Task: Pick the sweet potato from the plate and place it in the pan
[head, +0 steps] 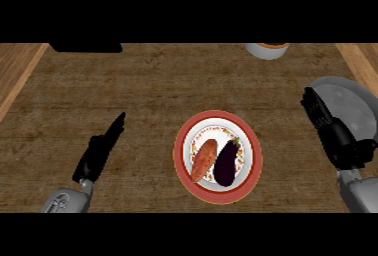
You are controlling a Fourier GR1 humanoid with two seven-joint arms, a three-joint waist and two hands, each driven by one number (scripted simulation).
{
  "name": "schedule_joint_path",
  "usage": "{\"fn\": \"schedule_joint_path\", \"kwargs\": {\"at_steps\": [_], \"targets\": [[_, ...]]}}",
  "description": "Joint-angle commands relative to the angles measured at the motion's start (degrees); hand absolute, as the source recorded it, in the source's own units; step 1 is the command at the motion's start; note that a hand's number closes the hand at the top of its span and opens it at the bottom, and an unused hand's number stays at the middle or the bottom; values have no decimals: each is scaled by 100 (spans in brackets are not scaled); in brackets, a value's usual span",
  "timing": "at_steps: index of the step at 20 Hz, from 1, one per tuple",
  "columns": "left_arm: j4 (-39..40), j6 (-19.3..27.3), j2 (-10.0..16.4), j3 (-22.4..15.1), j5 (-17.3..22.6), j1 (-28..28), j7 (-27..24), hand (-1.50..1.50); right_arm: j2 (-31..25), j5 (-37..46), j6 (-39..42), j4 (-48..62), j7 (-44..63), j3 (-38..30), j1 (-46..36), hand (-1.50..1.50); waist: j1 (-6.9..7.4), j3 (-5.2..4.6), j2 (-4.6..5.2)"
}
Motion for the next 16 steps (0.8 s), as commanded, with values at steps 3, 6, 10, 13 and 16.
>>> {"fn": "schedule_joint_path", "kwargs": {"at_steps": [3,6,10,13,16], "targets": [[-571,173,99,745,438,-191,45,0,647,-564,3,-485,161,-267,-383,150,50,76,100],[-1094,525,16,1210,697,-425,-47,0,1321,-965,-132,-262,-40,-478,-915,150,288,88,108],[-1164,460,110,1521,1070,-436,461,0,636,1123,-1893,-1110,210,394,397,150,-149,61,40],[-1459,452,101,1477,1040,-91,447,0,511,1609,-2253,-1883,598,902,1404,-150,-116,66,71],[-1557,314,245,1606,1185,-180,709,0,-398,1782,-1971,-2248,1003,577,1624,-150,-98,68,96]]}}
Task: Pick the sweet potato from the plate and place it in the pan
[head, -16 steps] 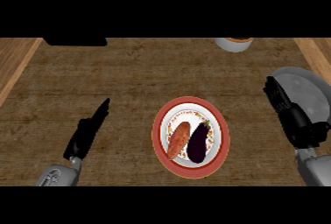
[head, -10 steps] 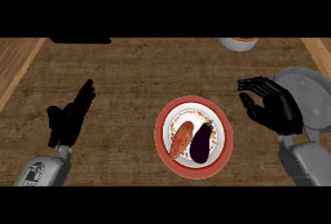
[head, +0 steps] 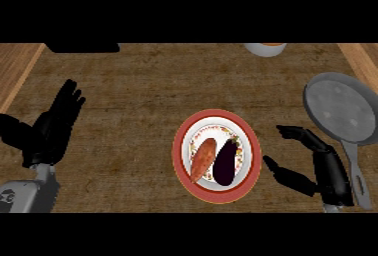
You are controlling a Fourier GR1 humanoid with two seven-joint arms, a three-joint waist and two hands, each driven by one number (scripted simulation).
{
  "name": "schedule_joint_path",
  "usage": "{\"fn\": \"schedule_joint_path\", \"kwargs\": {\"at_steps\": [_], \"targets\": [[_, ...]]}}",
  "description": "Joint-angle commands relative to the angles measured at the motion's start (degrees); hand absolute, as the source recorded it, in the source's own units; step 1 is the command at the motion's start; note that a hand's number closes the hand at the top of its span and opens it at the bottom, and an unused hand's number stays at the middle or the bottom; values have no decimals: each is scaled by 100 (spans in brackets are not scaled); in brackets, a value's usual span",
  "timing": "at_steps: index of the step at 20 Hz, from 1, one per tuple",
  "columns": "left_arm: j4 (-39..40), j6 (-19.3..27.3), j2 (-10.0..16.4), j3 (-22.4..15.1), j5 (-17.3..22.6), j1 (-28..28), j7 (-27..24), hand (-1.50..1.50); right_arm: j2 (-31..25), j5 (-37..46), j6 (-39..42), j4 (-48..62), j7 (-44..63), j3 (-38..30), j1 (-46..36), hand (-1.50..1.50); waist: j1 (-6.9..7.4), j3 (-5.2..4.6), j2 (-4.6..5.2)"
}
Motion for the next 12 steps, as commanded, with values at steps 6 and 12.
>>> {"fn": "schedule_joint_path", "kwargs": {"at_steps": [6,12], "targets": [[-169,-3,-225,-52,-132,193,-158,0,-1085,1197,446,-1582,1769,301,-103,-150,75,3,50],[-353,-31,-106,44,-44,59,203,0,-1306,1681,1539,-1237,3265,784,-1436,-150,194,-6,55]]}}
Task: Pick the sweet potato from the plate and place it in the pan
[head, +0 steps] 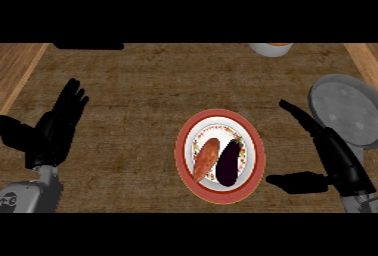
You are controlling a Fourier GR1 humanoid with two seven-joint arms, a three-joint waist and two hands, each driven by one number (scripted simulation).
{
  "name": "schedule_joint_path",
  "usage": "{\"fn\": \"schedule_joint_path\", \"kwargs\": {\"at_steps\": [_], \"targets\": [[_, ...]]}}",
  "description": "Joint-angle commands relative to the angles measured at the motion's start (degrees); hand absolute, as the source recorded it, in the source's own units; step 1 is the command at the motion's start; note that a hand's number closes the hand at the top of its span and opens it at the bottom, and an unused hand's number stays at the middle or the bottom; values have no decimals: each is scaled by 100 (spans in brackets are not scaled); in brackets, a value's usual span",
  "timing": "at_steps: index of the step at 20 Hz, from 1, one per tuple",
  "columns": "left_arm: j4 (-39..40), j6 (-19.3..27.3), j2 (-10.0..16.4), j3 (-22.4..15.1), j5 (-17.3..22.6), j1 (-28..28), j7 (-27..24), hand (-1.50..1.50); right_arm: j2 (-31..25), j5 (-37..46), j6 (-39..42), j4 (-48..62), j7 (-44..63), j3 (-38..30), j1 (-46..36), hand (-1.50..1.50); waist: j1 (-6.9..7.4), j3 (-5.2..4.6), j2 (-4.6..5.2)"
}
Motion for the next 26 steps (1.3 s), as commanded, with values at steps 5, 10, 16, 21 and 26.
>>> {"fn": "schedule_joint_path", "kwargs": {"at_steps": [5,10,16,21,26], "targets": [[-65,-32,-108,58,50,32,-6,0,178,386,1593,555,1756,654,-1646,-150,73,0,9],[186,-23,-49,63,-90,-316,40,0,642,-138,2805,1030,2427,1146,-2159,-150,52,-1,26],[528,-83,-162,151,-180,-394,-156,0,1229,-220,3661,1385,2889,1106,-2485,-150,-36,7,13],[197,-237,-158,264,-29,-113,-42,0,1296,114,4248,954,3457,1134,-2520,-150,-41,7,4],[158,-305,-276,116,-215,257,-396,0,1916,507,4357,882,4457,1424,-2899,-150,-22,4,-1]]}}
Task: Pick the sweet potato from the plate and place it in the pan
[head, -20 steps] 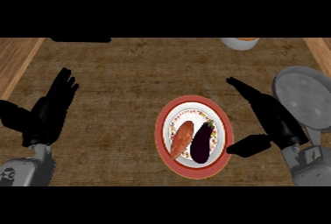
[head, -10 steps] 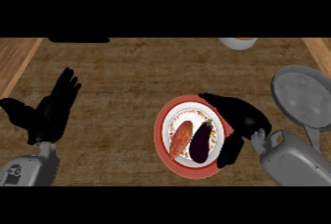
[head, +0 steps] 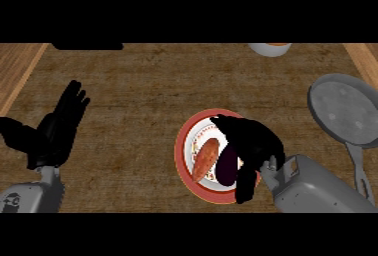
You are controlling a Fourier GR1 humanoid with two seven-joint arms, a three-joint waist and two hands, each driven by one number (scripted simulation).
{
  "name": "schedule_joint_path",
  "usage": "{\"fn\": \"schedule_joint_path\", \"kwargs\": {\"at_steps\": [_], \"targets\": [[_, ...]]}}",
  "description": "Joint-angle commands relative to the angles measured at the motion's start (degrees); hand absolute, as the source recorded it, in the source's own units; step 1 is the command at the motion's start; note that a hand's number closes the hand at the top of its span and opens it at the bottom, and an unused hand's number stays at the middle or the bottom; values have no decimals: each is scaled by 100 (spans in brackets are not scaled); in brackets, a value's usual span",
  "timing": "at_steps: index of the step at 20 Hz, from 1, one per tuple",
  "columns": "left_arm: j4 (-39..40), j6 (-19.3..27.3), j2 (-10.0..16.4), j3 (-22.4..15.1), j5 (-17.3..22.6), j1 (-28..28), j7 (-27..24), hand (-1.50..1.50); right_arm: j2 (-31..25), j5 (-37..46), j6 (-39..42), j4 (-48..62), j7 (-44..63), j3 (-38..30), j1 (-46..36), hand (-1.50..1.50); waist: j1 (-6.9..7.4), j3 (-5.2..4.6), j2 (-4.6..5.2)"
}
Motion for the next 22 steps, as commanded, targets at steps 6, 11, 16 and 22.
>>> {"fn": "schedule_joint_path", "kwargs": {"at_steps": [6,11,16,22], "targets": [[194,31,-238,20,-148,-209,31,0,959,638,538,52,827,-162,-269,-150,-27,1,0],[33,-107,-20,288,-75,-156,98,0,1631,1018,517,997,784,-106,-472,-150,1,0,6],[402,-268,-122,300,-68,-100,-225,0,1541,1417,401,1759,241,-61,-248,-150,-11,-1,20],[-383,-45,-159,242,-194,-108,629,0,1865,1878,434,2122,-316,-596,-135,-150,5,4,5]]}}
